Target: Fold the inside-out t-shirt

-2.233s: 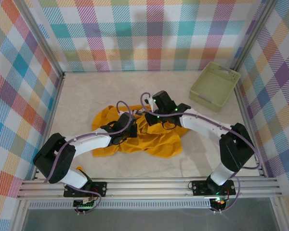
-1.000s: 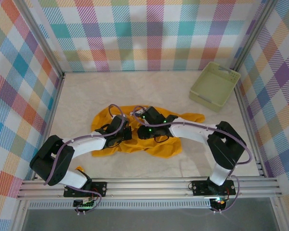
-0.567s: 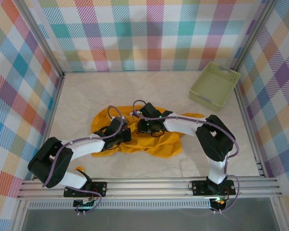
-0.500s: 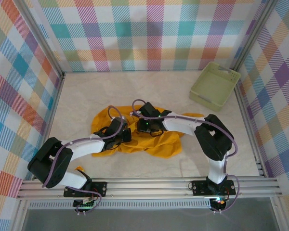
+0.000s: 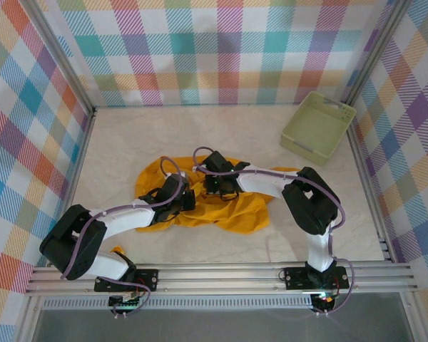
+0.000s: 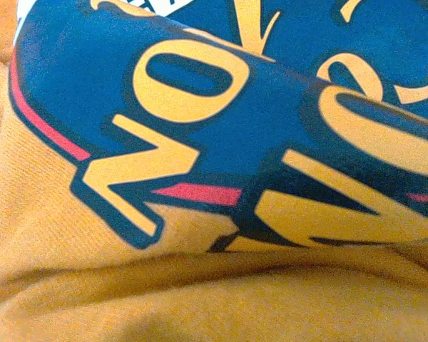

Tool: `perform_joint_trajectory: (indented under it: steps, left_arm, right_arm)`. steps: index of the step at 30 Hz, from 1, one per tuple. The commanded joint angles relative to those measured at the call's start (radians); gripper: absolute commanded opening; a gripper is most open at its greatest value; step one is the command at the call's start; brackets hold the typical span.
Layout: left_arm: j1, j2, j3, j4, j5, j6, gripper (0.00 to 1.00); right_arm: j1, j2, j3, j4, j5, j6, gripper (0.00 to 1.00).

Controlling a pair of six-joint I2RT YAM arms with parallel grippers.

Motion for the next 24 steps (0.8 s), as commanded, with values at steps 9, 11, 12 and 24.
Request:
perform_joint_trajectory:
  steps: [9, 11, 12, 24]
  left_arm:
    - [-0.012, -0.007, -0.002, 0.006, -0.012, -0.005, 0.00]
    - [-0.011, -0.008, -0.001, -0.003, -0.023, -0.007, 0.00]
    - [-0.011, -0.008, 0.000, -0.009, -0.031, -0.009, 0.00]
    - [0.029, -0.002, 0.059, -0.074, -0.069, 0.016, 0.01]
  right_arm:
    - [0.021, 0.026, 0.041, -0.036, 0.005, -0.015, 0.10]
    - [0.024, -0.001, 0.033, -0.038, 0.011, -0.021, 0.05]
    - [0.024, -0.020, 0.027, -0.037, 0.005, -0.027, 0.02]
    - [0.027, -0.448, -0.129, -0.095, -0.182, -0.145, 0.00]
